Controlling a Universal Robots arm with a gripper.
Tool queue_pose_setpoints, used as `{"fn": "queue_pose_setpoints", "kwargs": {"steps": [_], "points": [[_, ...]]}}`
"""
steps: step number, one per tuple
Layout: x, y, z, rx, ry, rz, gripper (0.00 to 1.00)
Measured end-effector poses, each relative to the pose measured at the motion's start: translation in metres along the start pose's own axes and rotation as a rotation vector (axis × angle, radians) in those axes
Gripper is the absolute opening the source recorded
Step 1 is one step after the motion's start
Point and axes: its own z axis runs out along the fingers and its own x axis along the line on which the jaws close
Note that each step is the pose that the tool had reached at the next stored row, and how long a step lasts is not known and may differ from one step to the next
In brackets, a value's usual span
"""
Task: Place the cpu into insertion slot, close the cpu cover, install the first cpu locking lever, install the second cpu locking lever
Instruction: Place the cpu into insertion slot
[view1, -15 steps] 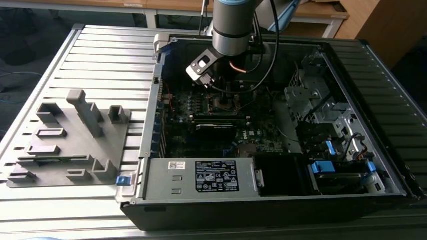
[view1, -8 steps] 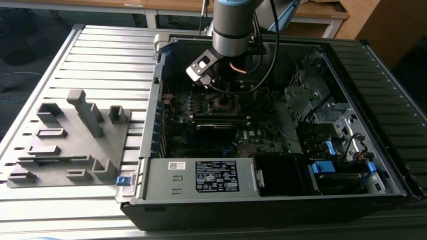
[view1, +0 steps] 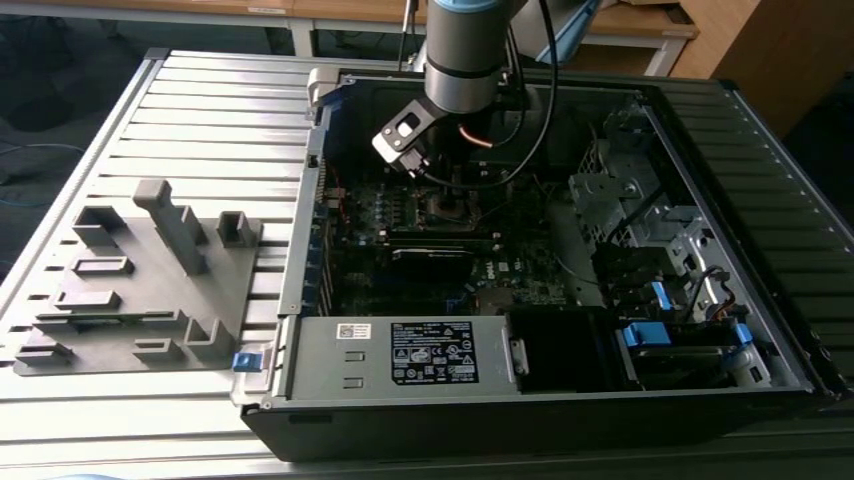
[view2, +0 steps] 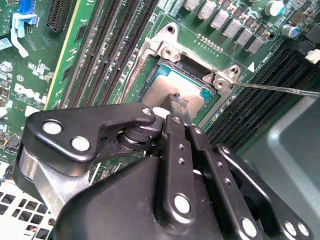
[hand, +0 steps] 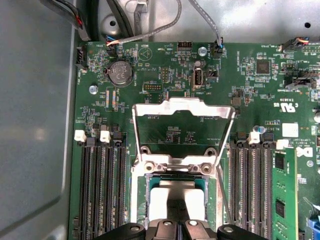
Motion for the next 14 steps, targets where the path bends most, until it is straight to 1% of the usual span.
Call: {"fn": "queue_pose_setpoints", "kwargs": {"steps": [6,9,11,14], "points": [[0.0001,0.0001,0.0004,-0.0006,0.0009,0.000,0.11],[0.0006,0.0004,-0.0015,-0.0022,0.0036,0.000,0.11],[0.0003,0.0004,-0.0064,-0.0006,0.0010,0.000,0.11],[0.0004,0.0007,-0.0137,-0.0008,0.0012,0.000,0.11]]}}
